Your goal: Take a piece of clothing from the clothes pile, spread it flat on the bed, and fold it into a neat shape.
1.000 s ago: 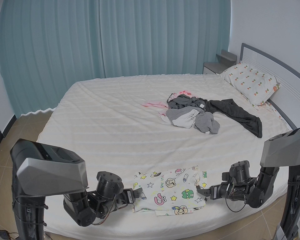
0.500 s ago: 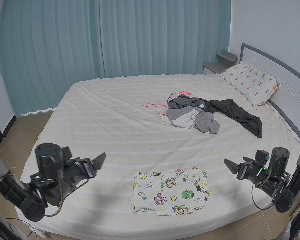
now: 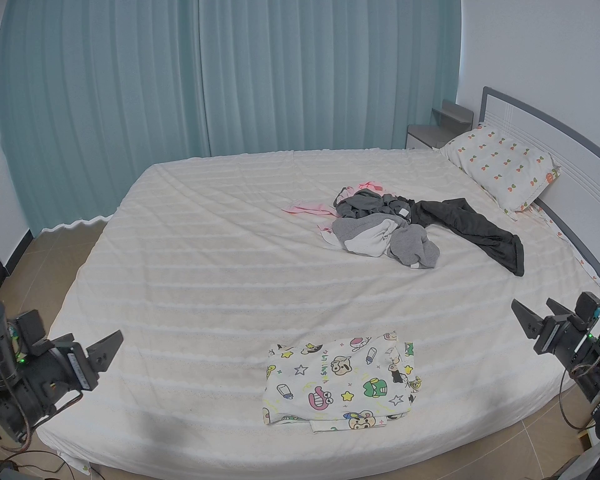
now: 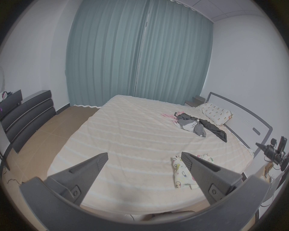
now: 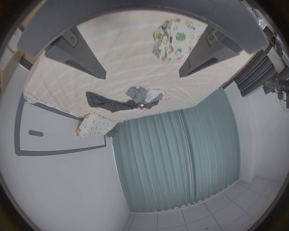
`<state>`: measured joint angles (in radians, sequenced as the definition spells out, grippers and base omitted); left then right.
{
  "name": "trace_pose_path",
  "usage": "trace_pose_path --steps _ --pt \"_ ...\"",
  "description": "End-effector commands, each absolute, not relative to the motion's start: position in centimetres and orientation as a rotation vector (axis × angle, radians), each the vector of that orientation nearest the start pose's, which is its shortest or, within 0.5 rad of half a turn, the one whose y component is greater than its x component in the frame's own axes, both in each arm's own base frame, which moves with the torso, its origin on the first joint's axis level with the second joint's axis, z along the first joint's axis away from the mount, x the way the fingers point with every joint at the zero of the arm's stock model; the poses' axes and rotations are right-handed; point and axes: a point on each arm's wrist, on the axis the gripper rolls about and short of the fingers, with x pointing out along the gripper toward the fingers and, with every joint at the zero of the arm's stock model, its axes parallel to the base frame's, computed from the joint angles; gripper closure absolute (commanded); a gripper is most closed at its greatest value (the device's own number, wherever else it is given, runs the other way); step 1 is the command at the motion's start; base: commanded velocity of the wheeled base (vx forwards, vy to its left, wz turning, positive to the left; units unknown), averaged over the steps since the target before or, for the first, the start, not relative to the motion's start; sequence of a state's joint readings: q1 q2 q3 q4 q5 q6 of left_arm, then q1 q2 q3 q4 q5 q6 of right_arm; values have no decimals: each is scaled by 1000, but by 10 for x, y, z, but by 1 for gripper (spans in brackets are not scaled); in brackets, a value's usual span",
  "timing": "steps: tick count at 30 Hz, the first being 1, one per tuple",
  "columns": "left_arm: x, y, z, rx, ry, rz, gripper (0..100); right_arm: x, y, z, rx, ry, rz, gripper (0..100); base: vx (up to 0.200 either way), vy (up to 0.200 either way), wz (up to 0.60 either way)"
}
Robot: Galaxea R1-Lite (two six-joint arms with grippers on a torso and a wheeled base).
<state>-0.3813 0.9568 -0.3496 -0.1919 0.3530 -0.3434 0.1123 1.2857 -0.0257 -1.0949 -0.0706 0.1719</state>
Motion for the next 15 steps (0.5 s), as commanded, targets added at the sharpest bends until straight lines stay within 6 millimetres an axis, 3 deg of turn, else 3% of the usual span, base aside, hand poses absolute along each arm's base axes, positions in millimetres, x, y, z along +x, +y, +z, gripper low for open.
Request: trace_pose_path --steps 1,7,9,11,15 --pt "24 2 194 -250 233 148 0 59 3 143 122 106 2 0 0 0 0" --pt "21 6 175 -250 290 311 0 16 0 131 33 153 3 0 0 0 0" --pt "20 6 172 -250 289 314 0 11 -1 128 22 155 4 0 0 0 0" --pt "11 7 159 -251 284 319 0 -9 -2 115 -14 148 0 0 0 0 0" --pt "4 8 146 -247 286 343 0 -24 -3 99 -53 130 -5 0 0 0 0"
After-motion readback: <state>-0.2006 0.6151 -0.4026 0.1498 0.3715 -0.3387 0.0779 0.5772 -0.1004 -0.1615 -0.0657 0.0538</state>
